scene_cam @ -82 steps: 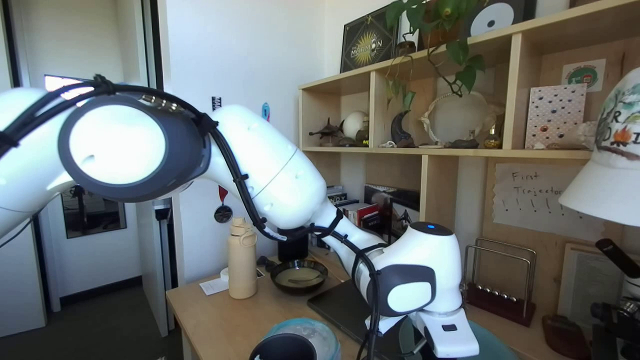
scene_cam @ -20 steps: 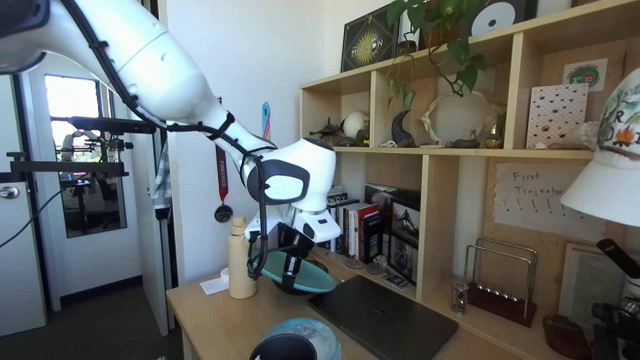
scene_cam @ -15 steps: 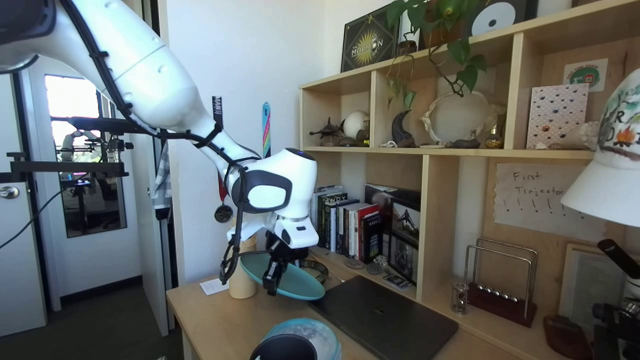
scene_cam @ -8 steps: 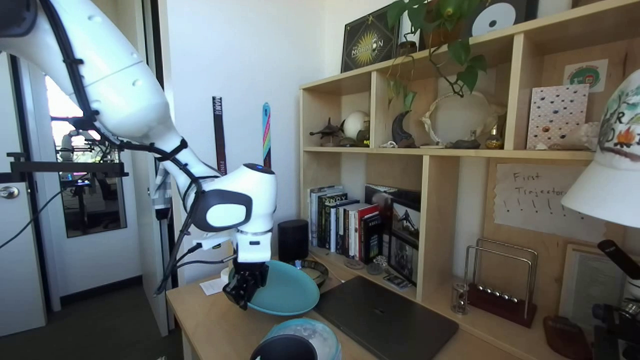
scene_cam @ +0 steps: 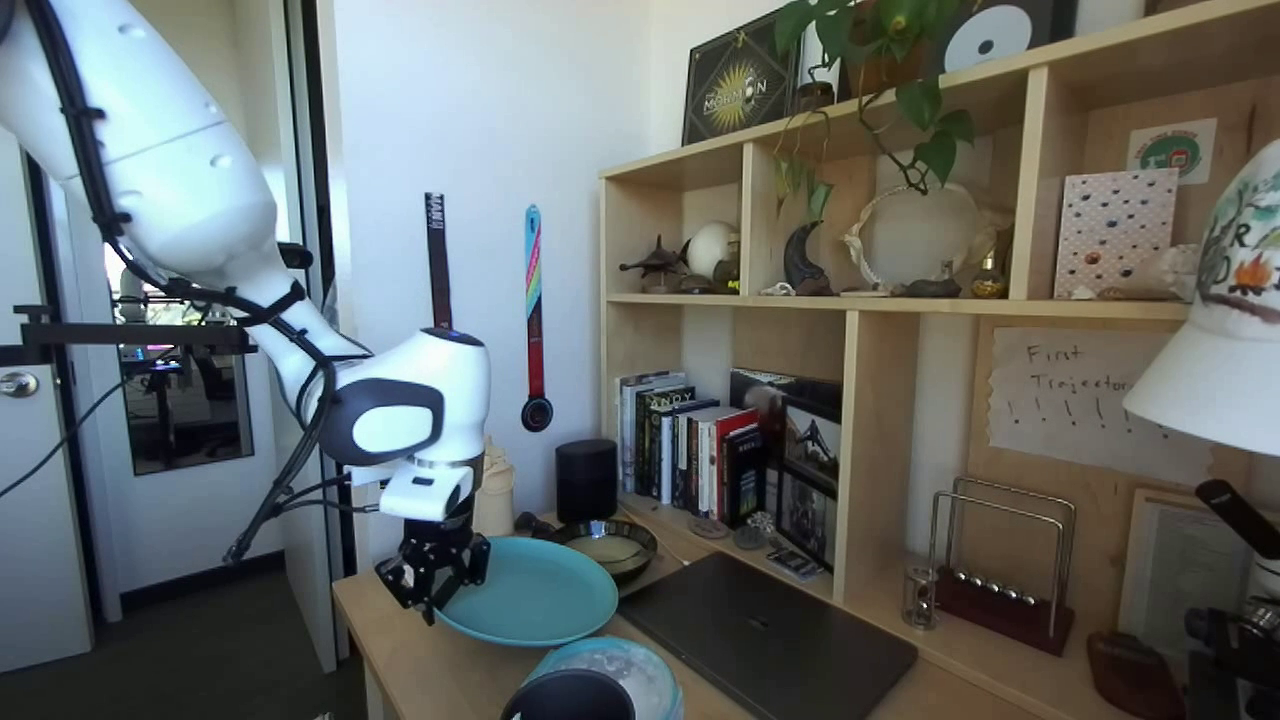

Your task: Move the teal plate from the right to the left

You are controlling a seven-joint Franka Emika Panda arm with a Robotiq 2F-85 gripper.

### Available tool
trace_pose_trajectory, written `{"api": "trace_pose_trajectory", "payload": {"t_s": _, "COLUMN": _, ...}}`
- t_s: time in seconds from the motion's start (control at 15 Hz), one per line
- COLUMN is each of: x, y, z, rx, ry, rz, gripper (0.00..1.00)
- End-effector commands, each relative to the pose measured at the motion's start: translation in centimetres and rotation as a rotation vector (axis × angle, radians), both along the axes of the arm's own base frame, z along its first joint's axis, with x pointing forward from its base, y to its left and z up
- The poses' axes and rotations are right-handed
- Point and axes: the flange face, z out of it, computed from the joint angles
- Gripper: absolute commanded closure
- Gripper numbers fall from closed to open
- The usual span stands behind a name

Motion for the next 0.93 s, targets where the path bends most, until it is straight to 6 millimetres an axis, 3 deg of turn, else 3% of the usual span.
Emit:
{"api": "trace_pose_trajectory", "payload": {"t_s": 0.0, "x": -1.8, "y": 2.4, "z": 0.8, "rx": -0.008, "ry": 0.014, "rz": -0.07, "gripper": 0.98}}
{"api": "trace_pose_trajectory", "payload": {"t_s": 0.4, "x": -3.0, "y": 5.6, "z": 0.2, "rx": 0.01, "ry": 0.07, "rz": -0.094, "gripper": 0.98}}
{"api": "trace_pose_trajectory", "payload": {"t_s": 0.6, "x": -3.4, "y": 5.6, "z": -0.4, "rx": 0.004, "ry": 0.112, "rz": -0.133, "gripper": 0.98}}
{"api": "trace_pose_trajectory", "payload": {"t_s": 0.87, "x": -1.6, "y": 5.1, "z": -1.6, "rx": -0.027, "ry": 0.184, "rz": -0.126, "gripper": 0.98}}
